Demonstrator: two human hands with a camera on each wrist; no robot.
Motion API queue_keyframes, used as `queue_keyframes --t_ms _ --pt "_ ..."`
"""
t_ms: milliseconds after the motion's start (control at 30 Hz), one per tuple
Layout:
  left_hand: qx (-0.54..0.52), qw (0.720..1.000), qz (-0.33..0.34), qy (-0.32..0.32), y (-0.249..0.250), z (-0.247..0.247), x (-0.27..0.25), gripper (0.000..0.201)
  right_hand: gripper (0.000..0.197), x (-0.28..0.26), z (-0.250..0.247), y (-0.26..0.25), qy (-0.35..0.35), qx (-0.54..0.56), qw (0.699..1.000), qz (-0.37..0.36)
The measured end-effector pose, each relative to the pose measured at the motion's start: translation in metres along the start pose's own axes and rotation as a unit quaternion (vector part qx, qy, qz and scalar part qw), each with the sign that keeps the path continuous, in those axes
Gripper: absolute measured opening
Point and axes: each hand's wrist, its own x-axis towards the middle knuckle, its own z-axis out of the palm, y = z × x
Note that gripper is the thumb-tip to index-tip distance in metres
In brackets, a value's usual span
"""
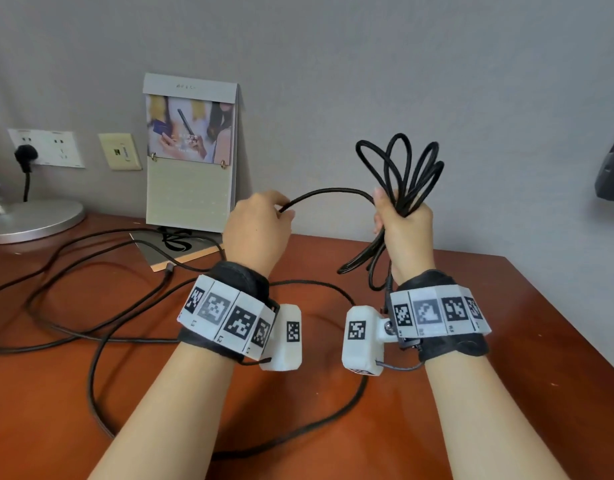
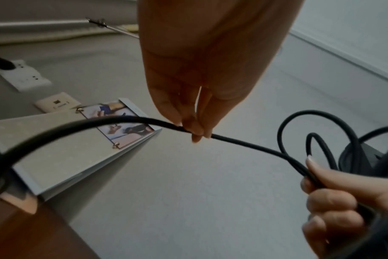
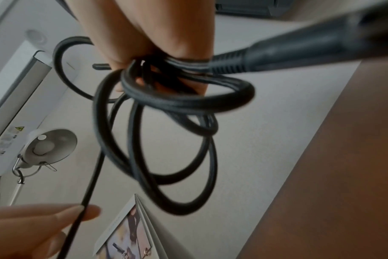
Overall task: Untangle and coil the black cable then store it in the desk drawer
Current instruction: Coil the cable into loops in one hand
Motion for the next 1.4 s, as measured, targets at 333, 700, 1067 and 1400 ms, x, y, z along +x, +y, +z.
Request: queue_keyframes --t_ms 333,700,1067,1400 --pt "-0.111 0.987 0.006 0.118 0.01 -0.003 -0.002 0.02 0.041 -0.001 0.003 0.003 -0.097 -0.041 0.994 0.004" --pt "-0.397 0.915 -0.063 0.025 0.043 0.004 -0.017 0.024 0.027 -0.011 0.016 0.003 -0.19 -0.082 0.977 0.051" --pt "-0.524 0.834 -0.113 -0.13 0.046 -0.004 -0.018 0.037 0.011 -0.017 0.017 -0.005 -0.237 -0.001 0.969 0.065" --pt "-0.515 0.837 -0.098 -0.156 0.05 -0.001 -0.023 0.032 0.019 -0.023 0.023 -0.007 -0.231 0.021 0.968 0.098"
